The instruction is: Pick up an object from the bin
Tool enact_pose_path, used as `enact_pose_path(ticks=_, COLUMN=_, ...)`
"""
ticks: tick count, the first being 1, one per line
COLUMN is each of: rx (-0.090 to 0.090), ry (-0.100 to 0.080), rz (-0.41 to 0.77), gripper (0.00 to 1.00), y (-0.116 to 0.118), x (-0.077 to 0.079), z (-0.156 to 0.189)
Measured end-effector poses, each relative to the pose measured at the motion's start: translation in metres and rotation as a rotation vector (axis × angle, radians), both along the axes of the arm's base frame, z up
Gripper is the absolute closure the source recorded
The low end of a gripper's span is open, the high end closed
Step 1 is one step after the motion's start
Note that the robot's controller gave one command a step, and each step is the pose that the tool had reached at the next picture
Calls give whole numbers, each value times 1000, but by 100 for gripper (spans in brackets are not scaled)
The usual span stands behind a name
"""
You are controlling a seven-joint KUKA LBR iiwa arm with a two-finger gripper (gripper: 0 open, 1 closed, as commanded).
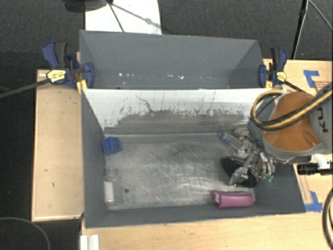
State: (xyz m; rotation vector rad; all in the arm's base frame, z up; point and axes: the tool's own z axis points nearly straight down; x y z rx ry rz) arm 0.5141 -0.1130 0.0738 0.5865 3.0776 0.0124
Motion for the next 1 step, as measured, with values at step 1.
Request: enact_pose_path(ticks=1, rx=-9, ry=-1, rz=-25, gripper=100, y=-30, x=21, z=104)
